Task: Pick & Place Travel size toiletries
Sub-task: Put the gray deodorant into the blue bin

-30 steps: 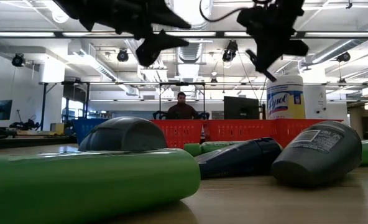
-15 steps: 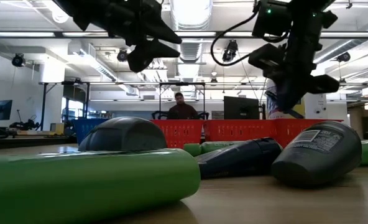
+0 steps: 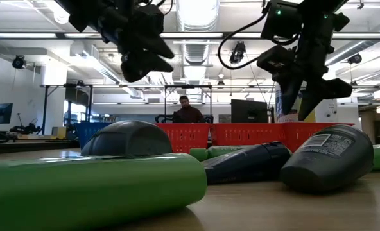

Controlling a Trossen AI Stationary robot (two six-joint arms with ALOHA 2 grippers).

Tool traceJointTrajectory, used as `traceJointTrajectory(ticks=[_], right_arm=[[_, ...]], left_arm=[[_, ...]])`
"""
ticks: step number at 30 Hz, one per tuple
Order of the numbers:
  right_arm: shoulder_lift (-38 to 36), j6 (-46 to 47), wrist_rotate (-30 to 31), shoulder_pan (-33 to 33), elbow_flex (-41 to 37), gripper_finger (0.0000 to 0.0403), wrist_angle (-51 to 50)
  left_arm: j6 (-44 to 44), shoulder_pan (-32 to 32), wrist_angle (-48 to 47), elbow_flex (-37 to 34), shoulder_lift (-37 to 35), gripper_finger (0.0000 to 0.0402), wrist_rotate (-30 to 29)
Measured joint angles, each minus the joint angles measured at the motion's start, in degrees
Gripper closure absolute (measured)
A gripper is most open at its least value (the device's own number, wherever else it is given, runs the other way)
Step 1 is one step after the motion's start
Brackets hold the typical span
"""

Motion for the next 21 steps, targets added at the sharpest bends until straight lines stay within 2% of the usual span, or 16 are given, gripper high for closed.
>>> traceJointTrajectory(ticks=[5,12,17,21], right_arm=[[-2.03,-0.7,4.06,2.33,2.27,0.0183,-0.14],[-2.98,2.48,7.34,6.73,6.3,0.0141,-8.37],[-2.98,3.12,8.51,9.02,6.41,0.012,-8.64],[-2.98,0.82,8.61,9.41,6.24,0.0107,-8.86]], left_arm=[[3.68,-2.98,-8.41,0.01,-0.13,0.0255,6.17],[0.08,-9.88,-31.15,1.17,-0.64,0.0262,1.93],[-11.8,-17.16,-42.57,3.64,-0.68,0.0262,-3.26],[-27.89,-23.48,-47.76,3.98,-0.72,0.0262,-6.07]])
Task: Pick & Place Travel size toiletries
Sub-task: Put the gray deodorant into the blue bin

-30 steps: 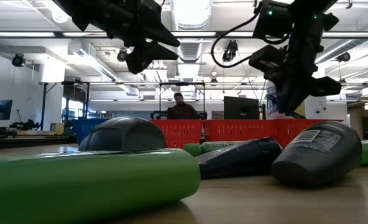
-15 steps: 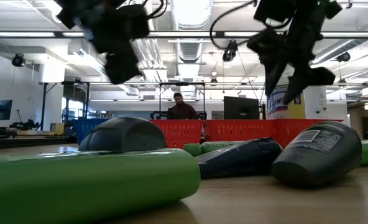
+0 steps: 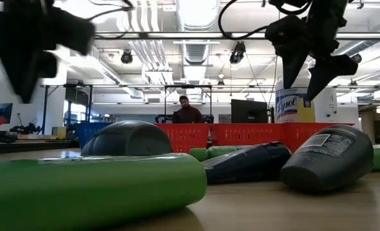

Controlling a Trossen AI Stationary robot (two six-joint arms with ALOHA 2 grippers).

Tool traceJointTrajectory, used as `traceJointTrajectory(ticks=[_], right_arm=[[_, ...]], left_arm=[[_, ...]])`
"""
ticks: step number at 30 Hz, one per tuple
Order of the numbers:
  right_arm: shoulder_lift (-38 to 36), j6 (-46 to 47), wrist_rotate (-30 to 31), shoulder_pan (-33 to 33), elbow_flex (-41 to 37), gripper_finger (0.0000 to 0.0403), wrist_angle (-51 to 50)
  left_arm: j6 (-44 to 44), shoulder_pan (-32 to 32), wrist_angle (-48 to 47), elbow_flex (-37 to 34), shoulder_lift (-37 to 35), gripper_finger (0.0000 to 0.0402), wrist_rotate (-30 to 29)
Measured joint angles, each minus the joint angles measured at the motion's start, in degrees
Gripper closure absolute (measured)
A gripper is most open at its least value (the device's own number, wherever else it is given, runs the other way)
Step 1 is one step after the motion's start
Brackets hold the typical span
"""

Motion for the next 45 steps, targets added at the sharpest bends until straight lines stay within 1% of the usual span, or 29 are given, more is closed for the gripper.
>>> traceJointTrajectory(ticks=[2,7,9,12,16,19,22,26,30,37,42,45], right_arm=[[0.0,-1.2,0.0,0.11,0.0,0.0103,0.09],[0.0,-4.48,0.0,0.22,0.0,0.0093,0.04],[-0.13,-5.67,-0.04,0.46,0.0,0.0088,0.01],[-0.68,-7.0,-0.17,1.13,0.0,0.008,-0.07],[-1.12,-8.02,-0.2,1.98,0.0,0.0066,-0.17],[-1.18,-8.43,-0.2,2.48,0.0,0.0056,-0.2],[-1.25,-8.65,-0.21,2.84,-0.02,0.0048,-0.52],[-1.27,-8.66,-0.17,2.83,-0.02,0.0044,-2.38],[-1.27,-9.05,-0.17,2.84,-0.02,0.0051,-2.69],[-1.27,-9.05,-0.13,2.82,-0.02,0.0069,-2.67],[-1.27,-8.1,-0.11,2.82,-0.02,0.0076,-2.67],[-1.27,-7.86,-0.11,2.82,-0.02,0.0078,-2.68]], left_arm=[[-8.4,-3.07,-0.6,-0.4,0.0,0.0262,-0.88],[-25.9,-10.58,-0.48,-1.7,0.02,0.026,-6.64],[-31.82,-12.79,-0.43,-2.48,0.02,0.0253,-6.89],[-38.51,-15.89,-0.47,-3.71,0.07,0.023,-6.98],[-45.27,-17.5,-0.47,-4.92,0.07,0.0183,-6.74],[-46.91,-17.5,0.03,-5.02,0.09,0.0142,-6.49],[-45.89,-17.65,2.37,-5.03,0.19,0.0105,-6.31],[-43.95,-18.76,2.78,-5.05,2.08,0.0076,-4.28],[-43.58,-19.45,3.43,-5.93,4.57,0.0074,-2.84],[-42.72,-19.43,11.69,-9.2,6.59,0.0076,-1.2],[-42.74,-19.42,13.78,-12.05,7.6,0.0083,3.73],[-41.72,-19.36,15.2,-12.9,7.52,0.01,4.97]])
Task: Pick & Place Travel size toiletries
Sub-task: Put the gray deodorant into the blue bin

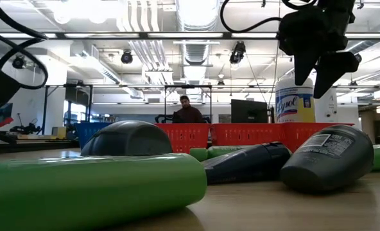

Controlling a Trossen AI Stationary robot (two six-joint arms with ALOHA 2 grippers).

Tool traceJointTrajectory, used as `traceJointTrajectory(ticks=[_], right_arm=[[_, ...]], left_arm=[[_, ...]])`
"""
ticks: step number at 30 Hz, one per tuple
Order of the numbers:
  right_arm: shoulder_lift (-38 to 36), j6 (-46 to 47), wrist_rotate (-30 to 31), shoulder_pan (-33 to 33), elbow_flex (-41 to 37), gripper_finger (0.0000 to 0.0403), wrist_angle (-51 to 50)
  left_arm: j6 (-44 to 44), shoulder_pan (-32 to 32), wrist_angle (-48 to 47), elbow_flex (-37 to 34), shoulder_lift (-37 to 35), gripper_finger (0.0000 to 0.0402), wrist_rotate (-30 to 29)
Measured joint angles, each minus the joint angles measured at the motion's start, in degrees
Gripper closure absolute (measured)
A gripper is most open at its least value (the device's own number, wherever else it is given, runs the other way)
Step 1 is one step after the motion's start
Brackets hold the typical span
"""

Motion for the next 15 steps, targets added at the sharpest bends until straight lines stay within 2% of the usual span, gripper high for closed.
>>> traceJointTrajectory(ticks=[7,8,11,15], right_arm=[[-0.02,1.02,0.13,0.0,0.0,0.0062,0.19],[-0.13,1.04,0.21,0.0,-0.02,0.0059,0.37],[-0.96,2.08,1.19,0.0,-0.04,0.0051,1.15],[-3.12,3.53,3.22,-0.02,-0.04,0.0046,2.38]], left_arm=[[0.55,-0.02,1.42,-0.04,-0.41,0.019,0.1],[0.57,-0.04,2.84,-0.07,-0.95,0.0191,-1.06],[0.48,0.09,5.81,0.0,-4.61,0.0191,-8.06],[-2.05,1.43,6.85,0.0,-12.4,0.0191,-21.17]])
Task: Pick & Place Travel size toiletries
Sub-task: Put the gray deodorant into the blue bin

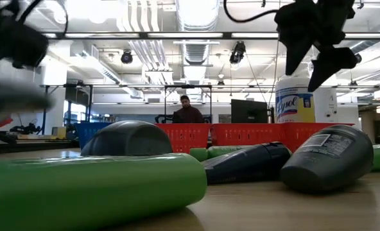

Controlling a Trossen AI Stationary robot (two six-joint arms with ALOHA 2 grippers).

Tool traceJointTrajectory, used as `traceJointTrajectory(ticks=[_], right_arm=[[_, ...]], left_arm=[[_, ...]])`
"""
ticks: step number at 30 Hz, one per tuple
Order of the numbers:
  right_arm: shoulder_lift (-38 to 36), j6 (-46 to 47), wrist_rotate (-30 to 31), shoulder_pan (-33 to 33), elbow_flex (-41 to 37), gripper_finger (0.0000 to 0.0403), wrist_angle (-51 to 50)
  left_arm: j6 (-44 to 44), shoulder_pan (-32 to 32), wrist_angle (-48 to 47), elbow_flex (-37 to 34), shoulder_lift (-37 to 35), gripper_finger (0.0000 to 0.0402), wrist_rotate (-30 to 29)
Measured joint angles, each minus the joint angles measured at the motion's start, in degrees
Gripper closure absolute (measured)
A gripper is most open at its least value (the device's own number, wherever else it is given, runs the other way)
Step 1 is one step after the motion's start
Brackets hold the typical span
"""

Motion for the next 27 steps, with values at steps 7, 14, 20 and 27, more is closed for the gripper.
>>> traceJointTrajectory(ticks=[7,14,20,27], right_arm=[[-2.78,1.07,2.8,-0.13,0.0,0.0045,0.64],[-1.76,2.01,3.06,-0.24,0.0,0.0058,0.81],[-1.17,2.65,2.96,-0.22,0.0,0.0069,0.83],[-1.17,3.54,3.91,-0.02,0.0,0.0052,0.82]], left_arm=[[1.17,9.6,3.19,-1.92,-13.79,0.0185,-21.1],[15.18,32.18,7.76,-5.38,-13.0,0.0184,-8.18],[25.4,42.29,11.76,-4.13,-6.78,0.0179,3.5],[25.14,42.64,11.79,-3.89,-0.83,0.0139,9.49]])
